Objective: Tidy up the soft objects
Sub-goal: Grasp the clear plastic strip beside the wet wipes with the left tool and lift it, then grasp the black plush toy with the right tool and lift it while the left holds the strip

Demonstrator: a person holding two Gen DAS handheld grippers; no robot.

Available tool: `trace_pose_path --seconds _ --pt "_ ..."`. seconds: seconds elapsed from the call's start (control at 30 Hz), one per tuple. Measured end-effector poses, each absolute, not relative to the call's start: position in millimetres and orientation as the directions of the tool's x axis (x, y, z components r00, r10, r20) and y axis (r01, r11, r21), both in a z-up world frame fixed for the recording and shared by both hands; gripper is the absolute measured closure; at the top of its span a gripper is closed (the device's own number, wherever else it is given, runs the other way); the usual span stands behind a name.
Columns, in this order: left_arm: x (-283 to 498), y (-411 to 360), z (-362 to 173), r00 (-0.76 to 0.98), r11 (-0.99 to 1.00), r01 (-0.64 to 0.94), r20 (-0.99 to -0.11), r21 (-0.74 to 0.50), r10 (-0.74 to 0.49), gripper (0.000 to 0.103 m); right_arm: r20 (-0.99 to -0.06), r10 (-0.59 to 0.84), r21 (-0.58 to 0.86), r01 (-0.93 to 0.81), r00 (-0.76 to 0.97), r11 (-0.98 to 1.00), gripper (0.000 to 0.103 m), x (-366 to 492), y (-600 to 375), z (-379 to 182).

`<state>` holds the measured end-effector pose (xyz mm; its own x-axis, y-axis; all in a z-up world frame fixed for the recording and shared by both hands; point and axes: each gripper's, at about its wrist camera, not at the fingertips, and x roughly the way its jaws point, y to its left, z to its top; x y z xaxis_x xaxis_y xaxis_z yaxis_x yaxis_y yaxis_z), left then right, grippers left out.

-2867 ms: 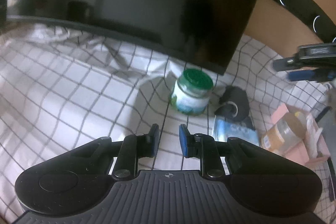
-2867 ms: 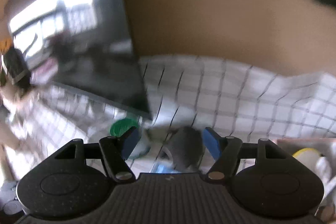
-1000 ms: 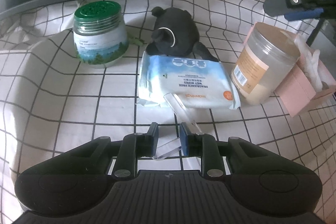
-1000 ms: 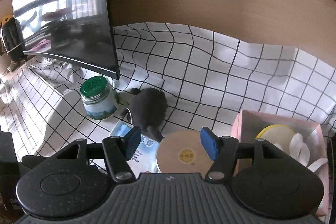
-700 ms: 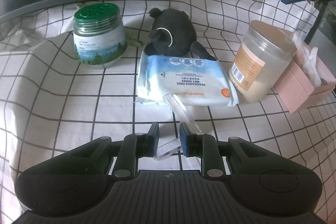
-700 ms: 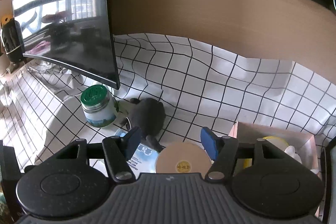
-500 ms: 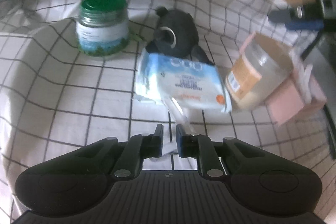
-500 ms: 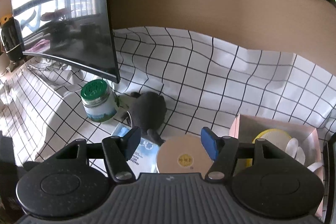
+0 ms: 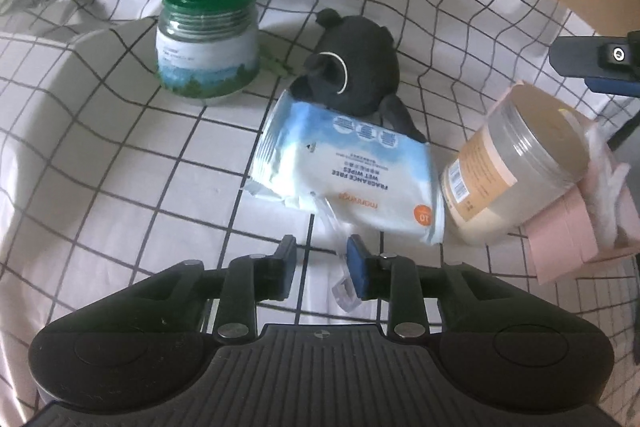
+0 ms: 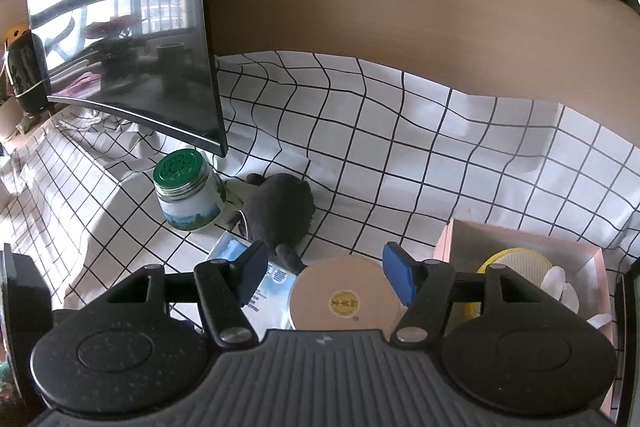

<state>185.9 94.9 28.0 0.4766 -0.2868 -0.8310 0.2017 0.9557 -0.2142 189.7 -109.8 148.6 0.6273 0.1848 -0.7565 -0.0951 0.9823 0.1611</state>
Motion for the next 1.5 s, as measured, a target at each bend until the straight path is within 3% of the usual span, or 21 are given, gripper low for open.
trace_pose_path --seconds 0.27,0.47,0.6,0.7,0.9,1.07,1.2,1.3,1.5 --pt "189.2 75.4 26.9 0.443 0.965 0.211 -0.865 -0.152 -0.234 0.077 -0.754 0.213 0.191 -0.103 0.622 0.976 0.039 190.7 -123.4 140.6" --pt "181.5 65.1 26.2 0.477 0.967 0.24 -0.858 -0.085 -0.194 0.076 -0.747 0.22 0.188 -0.118 0.628 0.975 0.039 192.2 -128.6 141.1" --pt "174.2 71.2 22.9 0.485 0.948 0.279 -0.83 -0.152 -0.276 0.092 -0.75 0.251 0.23 -0.114 0.612 0.966 0.039 205.6 -130.6 143.3" --pt "166.4 81.5 22.9 0.481 0.936 0.288 -0.814 -0.203 -0.325 0.092 -0.77 0.288 0.288 -0.093 0.57 0.953 0.033 225.7 -125.3 144.2" --pt "152.5 115.9 32.8 0.521 0.927 0.282 -0.772 -0.248 -0.365 0.092 -0.832 0.334 0.355 -0.039 0.443 0.934 0.033 285.9 -90.7 134.7" --pt "147.9 156.5 44.8 0.578 0.929 0.23 -0.727 -0.29 -0.37 0.092 -0.908 0.286 0.307 0.021 0.307 0.952 0.033 333.6 -49.1 101.7" --pt "145.1 188.6 53.5 0.625 0.937 0.185 -0.701 -0.296 -0.344 0.092 -0.962 0.157 0.179 0.081 0.223 0.98 0.033 355.0 -24.5 67.7" --pt "143.9 211.0 55.1 0.643 0.942 0.154 -0.694 -0.298 -0.325 0.092 -0.969 0.154 0.177 0.107 0.192 0.978 0.028 363.9 -18.0 52.9" --pt "157.5 242.6 66.1 0.679 0.956 0.116 -0.681 -0.269 -0.274 0.092 -0.953 0.222 0.243 0.084 0.207 0.966 0.037 354.2 -19.5 65.7"
